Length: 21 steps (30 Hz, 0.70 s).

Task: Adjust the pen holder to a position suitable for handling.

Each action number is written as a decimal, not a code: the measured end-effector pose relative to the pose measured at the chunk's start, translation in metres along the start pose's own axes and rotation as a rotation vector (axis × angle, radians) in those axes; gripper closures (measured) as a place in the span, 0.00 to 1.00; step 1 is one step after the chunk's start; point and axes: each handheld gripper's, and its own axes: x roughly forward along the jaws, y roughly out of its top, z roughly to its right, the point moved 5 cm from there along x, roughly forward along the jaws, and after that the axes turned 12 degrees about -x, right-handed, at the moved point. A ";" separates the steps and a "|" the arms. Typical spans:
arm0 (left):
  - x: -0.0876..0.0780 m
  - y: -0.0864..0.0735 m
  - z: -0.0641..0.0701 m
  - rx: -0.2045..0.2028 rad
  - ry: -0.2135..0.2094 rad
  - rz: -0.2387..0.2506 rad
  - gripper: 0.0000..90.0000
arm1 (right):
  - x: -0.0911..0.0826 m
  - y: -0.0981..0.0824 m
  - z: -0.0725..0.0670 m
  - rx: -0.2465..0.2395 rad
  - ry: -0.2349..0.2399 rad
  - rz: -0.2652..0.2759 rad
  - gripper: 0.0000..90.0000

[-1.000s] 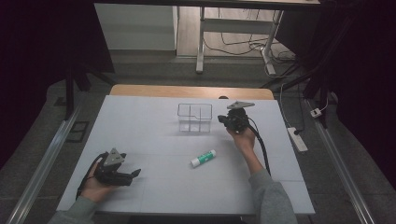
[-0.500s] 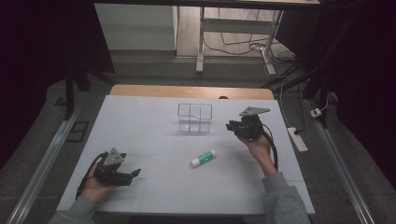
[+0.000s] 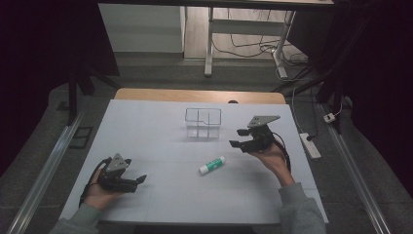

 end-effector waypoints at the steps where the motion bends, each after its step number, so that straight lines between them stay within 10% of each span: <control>1: -0.001 0.000 0.000 0.001 0.000 0.003 0.17 | 0.000 0.002 -0.003 -0.026 0.008 0.000 0.41; 21: -0.002 0.000 0.002 0.013 0.010 0.005 0.17 | 0.015 0.028 -0.042 -0.249 0.158 -0.049 0.36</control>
